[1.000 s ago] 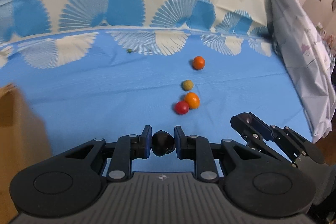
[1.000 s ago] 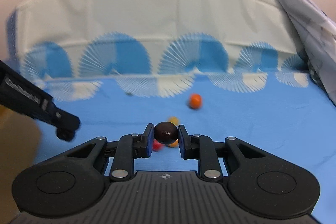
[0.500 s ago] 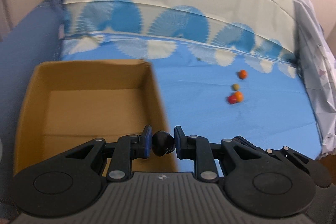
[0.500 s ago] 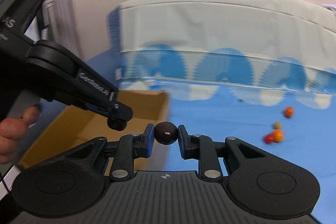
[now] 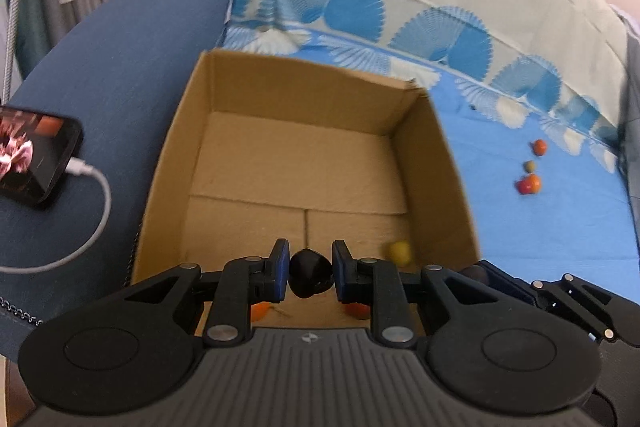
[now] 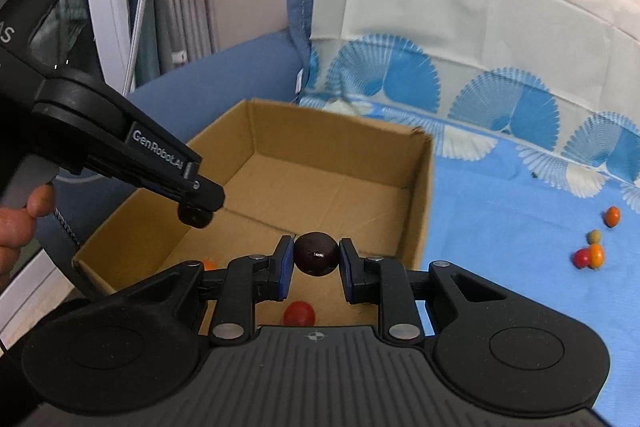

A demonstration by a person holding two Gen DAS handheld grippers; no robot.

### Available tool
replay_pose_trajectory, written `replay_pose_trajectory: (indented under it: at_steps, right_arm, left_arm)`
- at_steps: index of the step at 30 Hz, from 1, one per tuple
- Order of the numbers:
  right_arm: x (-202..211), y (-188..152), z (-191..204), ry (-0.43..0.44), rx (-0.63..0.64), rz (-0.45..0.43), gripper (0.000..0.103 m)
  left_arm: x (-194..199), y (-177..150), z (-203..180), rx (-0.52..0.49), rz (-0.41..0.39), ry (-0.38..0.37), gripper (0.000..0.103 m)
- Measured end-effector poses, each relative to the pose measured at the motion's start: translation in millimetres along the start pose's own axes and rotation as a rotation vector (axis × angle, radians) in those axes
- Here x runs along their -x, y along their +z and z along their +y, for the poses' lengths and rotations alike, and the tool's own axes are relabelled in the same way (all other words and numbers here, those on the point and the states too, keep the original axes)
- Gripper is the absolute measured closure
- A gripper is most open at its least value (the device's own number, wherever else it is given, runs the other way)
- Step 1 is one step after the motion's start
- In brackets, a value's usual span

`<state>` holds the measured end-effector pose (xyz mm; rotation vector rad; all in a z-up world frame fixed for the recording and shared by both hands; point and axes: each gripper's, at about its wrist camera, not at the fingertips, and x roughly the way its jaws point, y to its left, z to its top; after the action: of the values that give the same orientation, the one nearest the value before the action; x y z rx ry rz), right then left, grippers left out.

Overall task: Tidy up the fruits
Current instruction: 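Carry the dark plum over the box and lower it inside, then open the left tool, dropping the dark plum in the box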

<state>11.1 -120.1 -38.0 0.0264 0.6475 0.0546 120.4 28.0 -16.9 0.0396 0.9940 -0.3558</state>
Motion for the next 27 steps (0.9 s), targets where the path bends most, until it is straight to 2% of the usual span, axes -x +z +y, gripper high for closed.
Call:
replay_pose_trajectory:
  at_steps: [9,25,27]
  right_arm:
    - [-32.6,-12.1,9.8,0.001,0.028,0.096,0.078]
    - [-62.7,-20.0,14.8,0.013,0.074,0.16,0.077]
    - [-63.4,-19.8,15.3,0.014,0.083,0.16,0.077]
  left_arm:
    - [-32.3,-11.1,17.1,0.016,0.059,0.03,0.078]
    - [-66.3,-22.8,27.1,-0.001,0.122,0.079,0.078]
    - [-66.0,-22.8,27.9,-0.004,0.111,0.069,0.073]
